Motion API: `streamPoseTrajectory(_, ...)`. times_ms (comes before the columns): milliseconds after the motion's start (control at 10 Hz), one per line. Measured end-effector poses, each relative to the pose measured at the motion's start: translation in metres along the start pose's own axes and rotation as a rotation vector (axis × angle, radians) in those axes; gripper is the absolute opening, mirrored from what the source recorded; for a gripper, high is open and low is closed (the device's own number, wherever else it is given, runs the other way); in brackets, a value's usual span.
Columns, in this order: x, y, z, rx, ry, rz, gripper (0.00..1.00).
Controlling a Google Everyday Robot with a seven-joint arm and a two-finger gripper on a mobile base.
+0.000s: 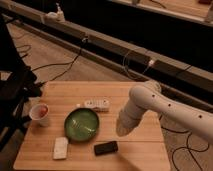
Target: Push the ceramic bowl across the table
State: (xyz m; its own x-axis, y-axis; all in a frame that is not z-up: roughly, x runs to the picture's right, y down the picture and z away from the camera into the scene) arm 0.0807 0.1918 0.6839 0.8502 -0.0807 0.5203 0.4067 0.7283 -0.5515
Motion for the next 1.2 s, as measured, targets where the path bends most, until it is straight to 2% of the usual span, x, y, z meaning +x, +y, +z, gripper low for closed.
streamPoseTrajectory(200, 0.010, -0.019, -0.009, 0.076, 0.014, 0.005, 0.00)
streamPoseTrajectory(500, 0.023, -0.029, 0.002, 0.137, 0.001, 0.002, 0.00)
streamPoseTrajectory(700, 0.031, -0.028, 0.019, 0.156, -0.020, 0.006, 0.00)
streamPoseTrajectory(900, 0.029, -0.021, 0.041, 0.141, -0.043, -0.013, 0.00)
streamPoseTrajectory(1200, 0.030, -0.021, 0.041, 0.142, -0.042, -0.013, 0.00)
